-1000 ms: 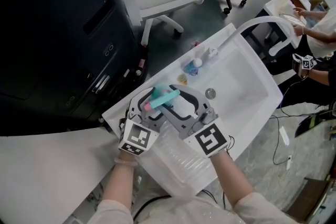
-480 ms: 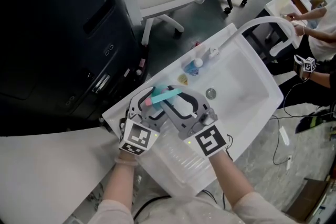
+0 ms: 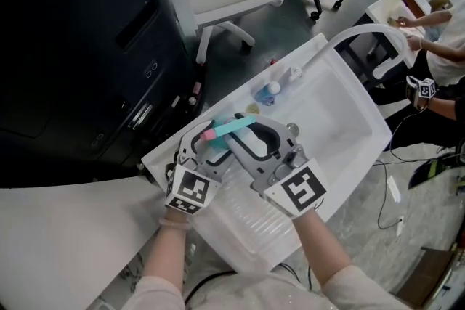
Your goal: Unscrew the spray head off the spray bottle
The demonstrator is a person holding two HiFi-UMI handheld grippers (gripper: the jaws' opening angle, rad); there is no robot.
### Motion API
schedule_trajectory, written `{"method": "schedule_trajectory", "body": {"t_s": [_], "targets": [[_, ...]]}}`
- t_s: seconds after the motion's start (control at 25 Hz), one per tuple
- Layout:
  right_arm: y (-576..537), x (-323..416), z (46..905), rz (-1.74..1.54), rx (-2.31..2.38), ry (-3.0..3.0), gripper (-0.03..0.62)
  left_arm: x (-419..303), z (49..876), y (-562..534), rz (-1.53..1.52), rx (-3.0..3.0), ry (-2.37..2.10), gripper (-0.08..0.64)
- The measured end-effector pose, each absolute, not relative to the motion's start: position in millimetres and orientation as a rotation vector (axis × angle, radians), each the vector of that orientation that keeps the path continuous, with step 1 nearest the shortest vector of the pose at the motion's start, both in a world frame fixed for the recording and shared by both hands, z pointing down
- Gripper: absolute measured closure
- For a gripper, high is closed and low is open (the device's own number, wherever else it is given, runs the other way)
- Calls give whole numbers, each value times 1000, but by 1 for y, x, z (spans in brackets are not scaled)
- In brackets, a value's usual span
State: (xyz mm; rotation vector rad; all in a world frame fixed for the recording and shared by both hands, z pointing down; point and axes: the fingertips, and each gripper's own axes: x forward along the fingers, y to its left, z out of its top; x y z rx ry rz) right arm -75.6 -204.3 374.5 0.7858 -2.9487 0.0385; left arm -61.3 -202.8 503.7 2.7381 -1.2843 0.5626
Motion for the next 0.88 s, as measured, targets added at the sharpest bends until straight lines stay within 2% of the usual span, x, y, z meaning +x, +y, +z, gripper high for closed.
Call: {"method": "schedule_trajectory", "body": {"t_s": [0.88], "targets": [[-212, -59, 321, 91, 874, -3035, 460, -71, 488, -202, 463, 2688, -1293, 222]]}}
